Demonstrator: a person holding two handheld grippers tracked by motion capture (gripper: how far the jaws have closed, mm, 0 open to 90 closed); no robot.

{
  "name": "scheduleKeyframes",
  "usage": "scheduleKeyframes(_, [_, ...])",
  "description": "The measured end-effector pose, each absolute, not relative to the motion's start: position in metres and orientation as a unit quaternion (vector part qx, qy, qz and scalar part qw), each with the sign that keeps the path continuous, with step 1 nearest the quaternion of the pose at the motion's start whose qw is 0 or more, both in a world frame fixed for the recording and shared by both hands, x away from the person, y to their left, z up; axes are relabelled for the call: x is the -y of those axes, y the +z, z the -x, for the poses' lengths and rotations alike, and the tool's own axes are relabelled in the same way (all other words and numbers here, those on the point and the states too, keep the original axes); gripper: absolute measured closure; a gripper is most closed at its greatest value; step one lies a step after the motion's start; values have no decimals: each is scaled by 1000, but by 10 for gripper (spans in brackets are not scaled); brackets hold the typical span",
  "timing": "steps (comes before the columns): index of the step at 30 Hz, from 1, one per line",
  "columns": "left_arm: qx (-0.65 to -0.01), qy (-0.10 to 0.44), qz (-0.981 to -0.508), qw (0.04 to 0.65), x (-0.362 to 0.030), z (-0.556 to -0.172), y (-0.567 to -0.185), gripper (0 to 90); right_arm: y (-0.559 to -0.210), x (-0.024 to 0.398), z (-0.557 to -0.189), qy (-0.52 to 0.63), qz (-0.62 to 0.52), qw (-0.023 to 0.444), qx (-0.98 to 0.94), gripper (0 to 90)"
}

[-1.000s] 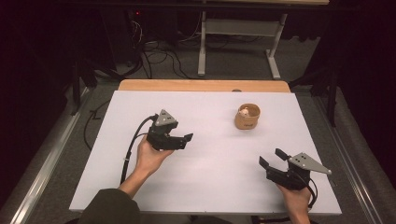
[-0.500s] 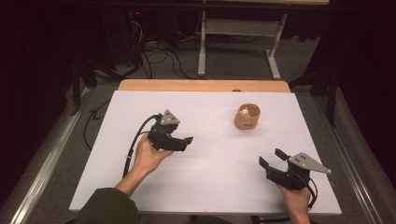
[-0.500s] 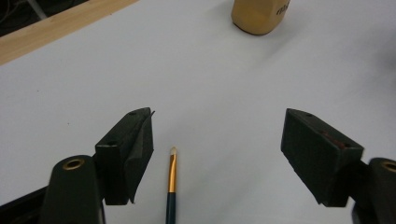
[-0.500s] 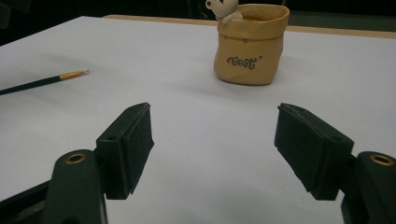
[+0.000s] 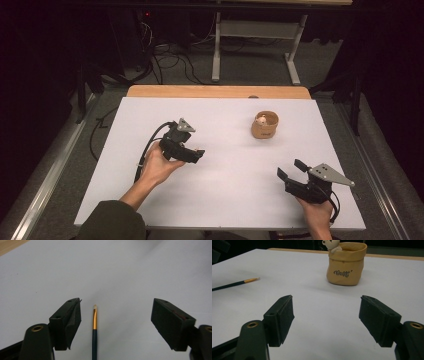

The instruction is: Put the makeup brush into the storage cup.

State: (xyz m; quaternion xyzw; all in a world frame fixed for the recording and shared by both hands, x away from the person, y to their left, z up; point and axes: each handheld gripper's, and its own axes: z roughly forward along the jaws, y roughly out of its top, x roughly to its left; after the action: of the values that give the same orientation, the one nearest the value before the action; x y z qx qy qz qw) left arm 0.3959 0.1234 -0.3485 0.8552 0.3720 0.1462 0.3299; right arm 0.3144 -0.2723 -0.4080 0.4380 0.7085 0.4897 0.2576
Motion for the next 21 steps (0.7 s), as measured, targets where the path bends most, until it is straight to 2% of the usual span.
scheduleKeyframes(7, [-380,135,-859,316,-125,-398,-346,296,-408,272,-315,489,-437,259,-709,297])
scheduleKeyframes(21, [-374,122,-882,259,-119,-403,-343,320,-408,272,-314,489,-438,258,-709,297])
